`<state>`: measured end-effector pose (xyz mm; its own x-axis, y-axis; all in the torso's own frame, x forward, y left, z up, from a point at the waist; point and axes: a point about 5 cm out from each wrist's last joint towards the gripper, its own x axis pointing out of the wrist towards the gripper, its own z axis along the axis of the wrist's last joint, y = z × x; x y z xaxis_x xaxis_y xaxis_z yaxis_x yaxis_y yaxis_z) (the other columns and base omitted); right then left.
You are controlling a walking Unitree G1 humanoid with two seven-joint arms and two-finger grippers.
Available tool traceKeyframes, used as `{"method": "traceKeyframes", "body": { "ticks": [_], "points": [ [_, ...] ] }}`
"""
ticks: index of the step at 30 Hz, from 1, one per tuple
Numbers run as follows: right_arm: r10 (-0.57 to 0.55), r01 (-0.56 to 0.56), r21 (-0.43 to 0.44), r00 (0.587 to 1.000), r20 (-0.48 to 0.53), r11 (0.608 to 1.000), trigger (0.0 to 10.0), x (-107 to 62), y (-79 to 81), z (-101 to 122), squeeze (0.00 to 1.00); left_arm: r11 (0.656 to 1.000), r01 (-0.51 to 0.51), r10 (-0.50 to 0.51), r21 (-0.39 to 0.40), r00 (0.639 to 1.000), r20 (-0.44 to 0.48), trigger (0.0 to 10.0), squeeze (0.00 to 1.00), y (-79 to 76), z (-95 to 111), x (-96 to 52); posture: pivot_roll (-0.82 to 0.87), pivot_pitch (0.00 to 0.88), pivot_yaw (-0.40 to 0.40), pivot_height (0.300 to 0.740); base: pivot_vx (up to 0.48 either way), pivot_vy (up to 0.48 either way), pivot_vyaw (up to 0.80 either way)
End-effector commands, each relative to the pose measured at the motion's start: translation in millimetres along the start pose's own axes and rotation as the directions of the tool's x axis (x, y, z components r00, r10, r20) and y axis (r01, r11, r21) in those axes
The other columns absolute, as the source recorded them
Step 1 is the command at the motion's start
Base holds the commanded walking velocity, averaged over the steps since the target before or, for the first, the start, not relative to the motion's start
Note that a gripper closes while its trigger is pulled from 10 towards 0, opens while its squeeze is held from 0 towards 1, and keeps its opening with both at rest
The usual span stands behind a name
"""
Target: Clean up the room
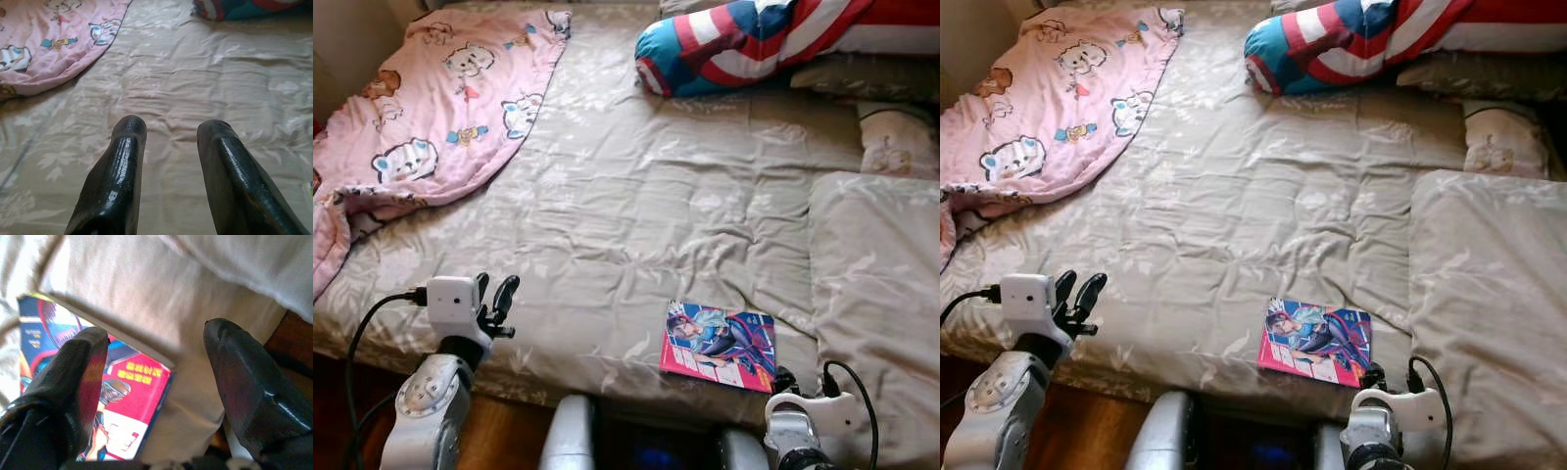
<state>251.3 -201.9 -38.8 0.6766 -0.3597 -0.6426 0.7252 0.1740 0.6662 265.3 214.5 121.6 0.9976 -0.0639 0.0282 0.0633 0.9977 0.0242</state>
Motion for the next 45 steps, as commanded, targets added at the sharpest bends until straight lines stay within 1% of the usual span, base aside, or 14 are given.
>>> {"method": "traceKeyframes", "body": {
  "ticks": [1, 7, 10, 12, 13, 16, 18, 20, 22, 26, 30, 39, 40, 45],
  "points": [
    [-0.029, 0.028, 0.017, 1.0, 0.011, 0.999, 10.0, -1.2, -8.9, 1, 0.0, 1.0, -0.01, 0.01, 0.003, 1.0, -0.015, 10.0, 0.0, 0.0, -7, 1.0, 0.13, 0.129, 0.032, 0.657, 0.0, 0.0, 0.0],
    [0.05, -0.047, -0.1, 0.999, 0.02, 0.994, 10.0, 1.2, 6.1, 5, 0.0, 1.0, -0.024, 0.024, -0.01, 1.0, -0.002, 10.0, 0.0, -0.5, -9, 5.9, 0.1, 0.097, 0.01, 0.657, 0.0, 0.0, 0.0],
    [0.252, -0.248, -0.342, 0.967, -0.033, 0.906, 10.0, 1.6, 39.7, 3, 0.0, 0.999, -0.03, 0.03, -0.034, 0.999, -0.012, 10.0, 0.0, -3.4, -15, 8.2, 0.07, 0.072, -0.004, 0.657, 0.0, 0.0, 0.0],
    [0.292, -0.287, -0.388, 0.955, -0.049, 0.876, 10.0, 1.1, 46.4, 2, 0.0, 0.999, -0.029, 0.028, -0.04, 0.999, -0.016, 10.0, 0.0, -4.9, -17, 8.5, 0.07, 0.072, -0.004, 0.657, 0.0, 0.0, 0.0],
    [0.378, -0.366, -0.501, 0.922, -0.081, 0.785, 10.0, -1.0, 59.5, 0, 0.0, 0.998, -0.027, 0.025, -0.054, 0.999, -0.026, 10.0, 0.0, -8.5, -23, 8.4, 0.05, 0.054, -0.012, 0.657, 0.0, 0.0, 0.0],
    [0.518, -0.468, -0.662, 0.844, -0.14, 0.585, 10.0, -7.0, 79.6, -1, 0.0, 0.996, -0.04, 0.037, -0.079, 0.998, -0.047, 10.0, 0.0, -13.0, -33, 7.8, 0.03, 0.038, -0.018, 0.657, 0.0, 0.0, 0.0],
    [0.579, -0.49, -0.71, 0.803, -0.143, 0.505, 10.0, -10.4, 85.8, 4, 0.0, 0.993, -0.059, 0.053, -0.1, 0.997, -0.062, 10.0, 0.0, -13.4, -40, 7.5, 0.02, 0.009, -0.024, 0.657, 0.0, 0.0, 0.0],
    [0.592, -0.494, -0.72, 0.793, -0.142, 0.488, 10.0, -11.3, 86.9, 5, 0.0, 0.993, -0.06, 0.054, -0.104, 0.996, -0.065, 10.0, 0.0, -13.7, -42, 7.3, 0.02, 0.009, -0.024, 0.657, 0.0, 0.0, 0.0],
    [0.626, -0.5, -0.747, 0.766, -0.145, 0.438, 10.0, -14.3, 89.0, 9, 0.0, 0.992, -0.064, 0.057, -0.109, 0.996, -0.07, 10.0, 0.0, -14.4, -45, 6.7, 0.01, 0.0, -0.026, 0.657, 0.0, 0.0, 0.0],
    [0.648, -0.488, -0.765, 0.752, -0.124, 0.42, 10.0, -16.7, 87.3, 16, 0.0, 0.992, -0.064, 0.055, -0.112, 0.996, -0.075, 10.0, 0.0, -15.5, -49, 6.3, 0.0, 0.0, -0.027, 0.657, 0.0, 0.0, 0.0],
    [0.583, -0.464, -0.758, 0.8, -0.138, 0.458, 10.0, -12.3, 72.6, 12, 0.0, 0.992, -0.059, 0.048, -0.116, 0.994, -0.095, 10.0, 0.0, -16.3, -56, 7.4, 0.0, 0.0, -0.018, 0.657, 0.0, 0.0, 0.0],
    [0.578, -0.476, -0.761, 0.799, -0.166, 0.44, 10.0, -13.4, 68.7, 8, 0.0, 0.99, -0.066, 0.05, -0.123, 0.991, -0.127, 10.0, 0.0, -13.9, -65, 6.6, -0.02, 0.0, -0.007, 0.666, 0.0, 0.0, 0.0],
    [0.495, -0.441, -0.786, 0.845, -0.201, 0.434, 10.0, -9.9, 53.8, 2, 0.0, 0.99, -0.071, 0.045, -0.122, 0.978, -0.202, 10.0, 0.0, -14.5, -83, 1.8, -0.03, 0.0, 0.002, 0.676, 0.0, 0.0, 0.0],
    [0.396, -0.404, -0.799, 0.889, -0.229, 0.446, 10.0, -10.4, 22.4, -4, 0.0, 0.988, -0.107, 0.068, -0.114, 0.95, -0.304, 10.0, 0.0, -9.1, -108, -8.4, -0.02, 0.0, 0.006, 0.711, 0.0, 0.0, 0.0]
  ]
}}
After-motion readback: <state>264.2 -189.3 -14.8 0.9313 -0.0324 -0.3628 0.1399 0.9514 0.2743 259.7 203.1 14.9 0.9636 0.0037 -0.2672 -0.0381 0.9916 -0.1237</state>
